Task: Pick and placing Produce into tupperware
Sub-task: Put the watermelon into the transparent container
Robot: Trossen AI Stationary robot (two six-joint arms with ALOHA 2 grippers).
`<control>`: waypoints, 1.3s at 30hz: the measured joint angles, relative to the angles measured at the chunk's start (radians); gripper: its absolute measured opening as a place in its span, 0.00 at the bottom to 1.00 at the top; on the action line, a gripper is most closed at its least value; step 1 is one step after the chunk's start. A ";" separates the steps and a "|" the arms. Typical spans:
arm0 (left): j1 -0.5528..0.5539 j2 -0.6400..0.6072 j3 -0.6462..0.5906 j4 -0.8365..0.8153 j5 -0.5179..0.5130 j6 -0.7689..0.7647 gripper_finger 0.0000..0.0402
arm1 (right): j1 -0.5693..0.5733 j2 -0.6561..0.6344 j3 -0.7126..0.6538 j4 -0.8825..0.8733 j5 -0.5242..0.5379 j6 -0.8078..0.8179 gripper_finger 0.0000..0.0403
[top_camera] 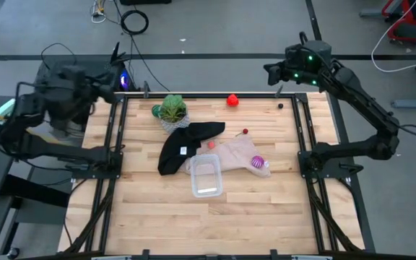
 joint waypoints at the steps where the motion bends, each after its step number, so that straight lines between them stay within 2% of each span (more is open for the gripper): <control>1: 0.029 0.019 0.000 0.006 0.054 0.013 0.19 | 0.000 0.002 0.000 0.000 -0.005 0.001 0.11; 5: 0.186 0.097 0.000 0.008 0.247 0.116 0.18 | 0.001 0.002 0.000 -0.001 -0.017 0.010 0.11; 9: 0.397 0.166 -0.001 -0.019 0.553 0.234 0.17 | 0.001 -0.007 0.000 -0.003 -0.018 0.011 0.11; 13: 0.593 0.238 0.000 -0.041 0.918 0.386 0.14 | 0.001 -0.010 0.000 -0.003 -0.018 0.009 0.11; 16: 0.712 0.285 -0.001 -0.064 1.065 0.570 0.10 | 0.001 -0.010 0.000 -0.004 -0.018 0.009 0.11; 19: 0.806 0.322 -0.001 -0.112 1.104 0.781 0.05 | 0.001 -0.010 0.000 -0.026 -0.018 0.008 0.11; 21: 0.871 0.342 -0.002 -0.124 1.124 0.868 0.03 | 0.001 -0.010 0.000 -0.044 -0.018 0.008 0.11; 25: 1.031 0.355 -0.002 -0.081 1.326 0.900 0.01 | 0.001 -0.010 -0.001 -0.071 -0.017 0.008 0.11; 28: 1.173 0.355 -0.020 -0.013 1.447 0.860 0.04 | 0.001 -0.010 -0.002 -0.075 -0.017 0.008 0.11; 30: 1.208 0.355 -0.034 0.021 1.433 0.843 0.06 | 0.001 -0.010 -0.002 -0.073 -0.016 0.009 0.11; 33: 1.201 0.378 -0.066 0.057 1.451 0.770 0.09 | 0.001 -0.010 -0.002 -0.070 -0.017 0.017 0.11; 35: 1.196 0.374 -0.099 0.051 1.375 0.777 0.09 | 0.006 -0.008 -0.002 -0.066 -0.016 0.020 0.11; 39: 1.187 0.344 -0.154 0.042 1.339 0.825 0.08 | 0.026 0.004 -0.002 -0.060 -0.007 0.041 0.11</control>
